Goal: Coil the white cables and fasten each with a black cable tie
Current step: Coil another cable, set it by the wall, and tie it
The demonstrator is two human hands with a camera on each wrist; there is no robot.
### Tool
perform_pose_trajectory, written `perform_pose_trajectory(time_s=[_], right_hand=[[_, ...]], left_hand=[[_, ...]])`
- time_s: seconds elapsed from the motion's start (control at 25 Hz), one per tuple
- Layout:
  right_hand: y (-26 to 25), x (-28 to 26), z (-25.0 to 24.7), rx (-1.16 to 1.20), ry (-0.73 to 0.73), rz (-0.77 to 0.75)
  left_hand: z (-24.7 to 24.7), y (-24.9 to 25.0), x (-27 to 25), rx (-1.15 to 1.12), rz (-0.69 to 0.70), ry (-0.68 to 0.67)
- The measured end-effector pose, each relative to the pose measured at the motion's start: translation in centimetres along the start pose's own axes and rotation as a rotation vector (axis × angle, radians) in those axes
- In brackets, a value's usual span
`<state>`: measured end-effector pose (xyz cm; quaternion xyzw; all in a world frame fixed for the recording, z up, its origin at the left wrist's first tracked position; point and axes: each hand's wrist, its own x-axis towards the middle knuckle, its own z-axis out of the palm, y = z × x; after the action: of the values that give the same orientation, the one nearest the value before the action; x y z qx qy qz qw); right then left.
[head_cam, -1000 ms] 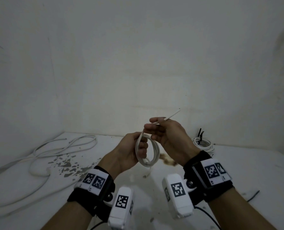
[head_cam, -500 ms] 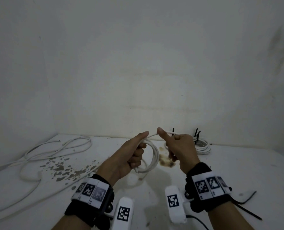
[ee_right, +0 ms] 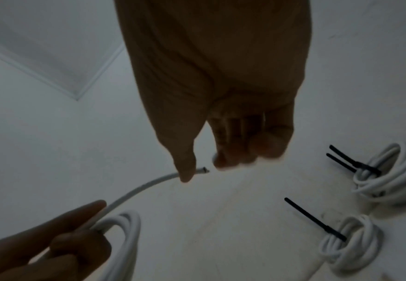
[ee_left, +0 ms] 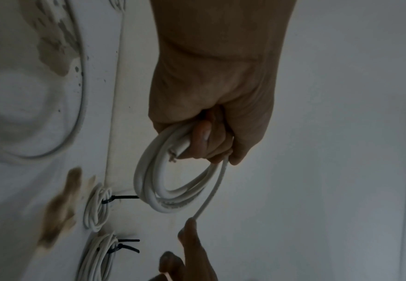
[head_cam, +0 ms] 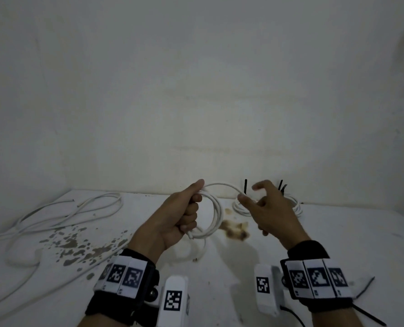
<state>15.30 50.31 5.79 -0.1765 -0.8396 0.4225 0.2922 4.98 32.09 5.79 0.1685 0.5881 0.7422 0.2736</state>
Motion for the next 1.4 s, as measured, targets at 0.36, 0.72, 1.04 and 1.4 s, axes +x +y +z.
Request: perform_pose_trajectory(time_s=[0.36, 0.72, 1.04, 1.4], right_hand=[[-2.4, -1.2, 0.7, -0.065, -0.450, -0.054], [-2.9, -1.9, 2.7, 0.221, -0.278, 0.060], [-1.9, -1.5, 3.0, 0.062, -0.208, -0.019], [-2.4, -1.6, 2.8, 0.209, -0.302, -0.058]], left_hand=[[-0.8, -0.3, 0.7, -0.128, 0.006, 0.150], [0.6, -0.3, -0.1, -0.078, 0.014, 0.068], [2.1, -0.6, -0.4, 0.160, 0.093, 0.083], [2.3, -0.9, -0.3, 0.552, 0.496, 0.350]])
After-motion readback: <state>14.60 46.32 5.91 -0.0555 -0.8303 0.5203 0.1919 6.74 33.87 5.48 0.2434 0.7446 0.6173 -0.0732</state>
